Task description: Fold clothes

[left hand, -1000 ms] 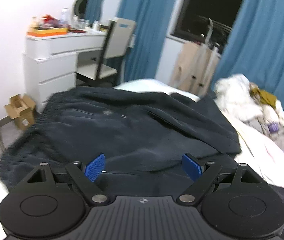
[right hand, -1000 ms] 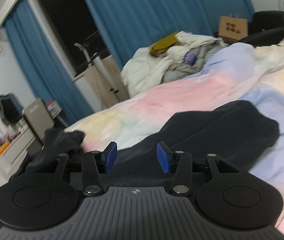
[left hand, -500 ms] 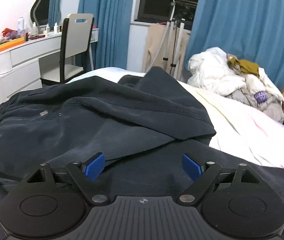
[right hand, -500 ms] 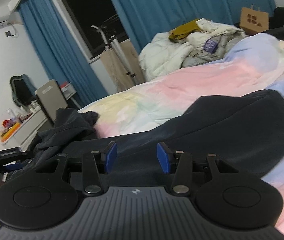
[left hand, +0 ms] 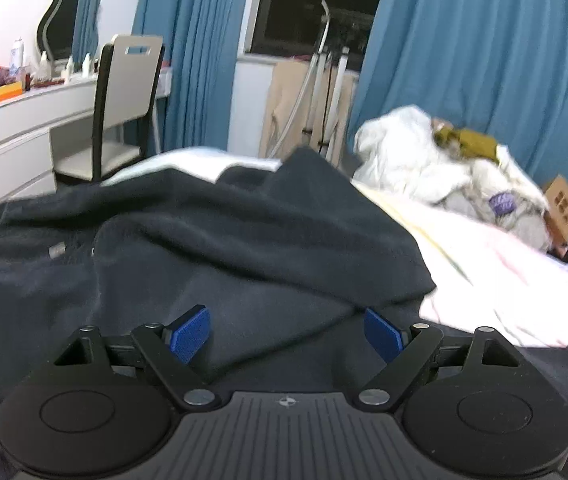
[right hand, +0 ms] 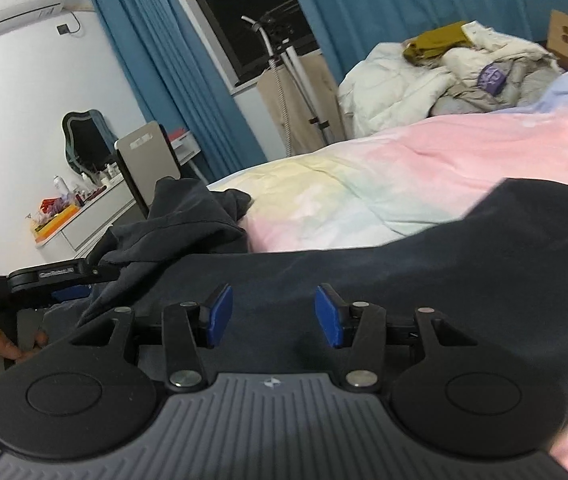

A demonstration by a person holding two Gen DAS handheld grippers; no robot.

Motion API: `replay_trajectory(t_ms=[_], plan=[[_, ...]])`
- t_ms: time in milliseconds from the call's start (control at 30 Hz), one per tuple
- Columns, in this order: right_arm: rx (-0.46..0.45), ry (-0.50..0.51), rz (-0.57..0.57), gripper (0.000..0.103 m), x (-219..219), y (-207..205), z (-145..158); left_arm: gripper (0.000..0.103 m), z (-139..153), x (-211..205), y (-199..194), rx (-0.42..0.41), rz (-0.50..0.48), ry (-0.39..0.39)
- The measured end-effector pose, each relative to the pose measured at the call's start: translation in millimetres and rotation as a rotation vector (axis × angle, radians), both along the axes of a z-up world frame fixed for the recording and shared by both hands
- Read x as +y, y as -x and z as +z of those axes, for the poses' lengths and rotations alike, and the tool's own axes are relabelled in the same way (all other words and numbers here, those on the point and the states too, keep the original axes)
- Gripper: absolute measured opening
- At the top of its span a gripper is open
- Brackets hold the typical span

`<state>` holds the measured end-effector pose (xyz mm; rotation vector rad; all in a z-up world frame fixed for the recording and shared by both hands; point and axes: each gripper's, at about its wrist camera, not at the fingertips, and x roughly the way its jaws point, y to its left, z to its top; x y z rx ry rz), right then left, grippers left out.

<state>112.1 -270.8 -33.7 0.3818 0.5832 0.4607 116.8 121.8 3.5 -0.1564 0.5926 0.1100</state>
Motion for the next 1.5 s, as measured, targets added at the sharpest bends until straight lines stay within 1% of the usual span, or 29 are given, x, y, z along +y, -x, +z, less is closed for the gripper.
replay_trajectory(t_ms=[33,100,133,167,200,267,300,333,367,433,467,500,567,633,700,733,767,833,867,933,1000,1067,1100,1167,1233,1300,1400,1467,1500], plan=[[0.007,-0.002,0.012,0.05,8,-13,1,0.086,1,5,-3,-0.006,0.02,-0.022],[0.022,-0.007,0.037,0.051,24,-39,4,0.086,2,16,-5,-0.034,0.041,-0.036],[0.022,-0.01,0.048,0.054,34,-57,6,0.086,2,23,-5,-0.046,0.043,-0.017],[0.024,-0.018,0.061,0.062,44,-74,7,0.086,1,28,-6,-0.055,0.042,0.007],[0.027,-0.026,0.075,0.066,54,-90,8,0.086,0,33,-6,-0.066,0.045,0.038],[0.041,-0.079,0.11,0.071,78,-127,7,0.087,-6,44,-7,-0.085,0.061,0.084],[0.043,-0.096,0.114,0.075,89,-141,6,0.087,-11,48,-9,-0.08,0.08,0.095],[0.045,-0.108,0.121,0.083,103,-157,5,0.087,-15,52,-11,-0.077,0.087,0.109],[0.046,-0.111,0.134,0.085,116,-171,5,0.087,-19,56,-13,-0.073,0.094,0.123],[0.06,-0.099,0.148,0.087,142,-194,2,0.087,-28,66,-18,-0.058,0.099,0.173],[0.069,-0.093,0.153,0.091,152,-205,-1,0.087,-32,70,-20,-0.05,0.101,0.195],[0.077,-0.082,0.157,0.093,160,-214,-3,0.087,-36,73,-21,-0.049,0.103,0.21],[0.096,-0.044,0.156,0.093,174,-229,-9,0.087,-41,78,-23,-0.05,0.107,0.232],[0.143,-0.019,0.182,0.093,188,-240,-19,0.087,-45,84,-24,-0.056,0.116,0.247],[0.155,0.019,0.186,0.085,198,-238,-24,0.087,-47,91,-24,-0.062,0.128,0.268],[0.152,0.044,0.179,0.066,202,-235,-24,0.087,-47,94,-23,-0.063,0.136,0.284],[0.149,0.069,0.172,0.044,206,-232,-24,0.087,-47,98,-21,-0.066,0.14,0.299],[0.137,0.107,0.151,0.024,207,-224,-17,0.087,-46,105,-17,-0.081,0.152,0.323],[0.131,0.126,0.14,0.017,207,-220,-14,0.087,-44,107,-14,-0.087,0.158,0.328],[0.096,0.146,0.106,0.012,207,-209,3,0.087,-40,110,-9,-0.1,0.168,0.34],[0.049,0.145,0.067,0.011,208,-195,25,0.087,-36,113,-3,-0.122,0.179,0.356],[-0.033,0.146,0.017,0.01,209,-175,56,0.087,-30,116,4,-0.154,0.191,0.377],[-0.07,0.158,0.0,0.01,212,-167,69,0.087,-27,117,7,-0.165,0.238,0.375],[-0.143,0.191,-0.034,0.011,223,-150,100,0.087,-23,119,14,-0.183,0.259,0.374],[-0.189,0.202,-0.038,0.012,236,-144,123,0.087,-20,120,22,-0.209,0.298,0.375],[-0.191,0.194,-0.006,0.014,256,-147,136,0.087,-18,122,27,-0.213,0.327,0.374],[-0.163,0.219,0.09,0.015,293,-165,129,0.087,-17,127,31,-0.209,0.371,0.348],[-0.111,0.225,0.166,0.016,314,-185,111,0.087,-19,134,34,-0.209,0.41,0.352],[-0.082,0.225,0.203,0.02,324,-194,100,0.087,-20,139,34,-0.215,0.42,0.366]])
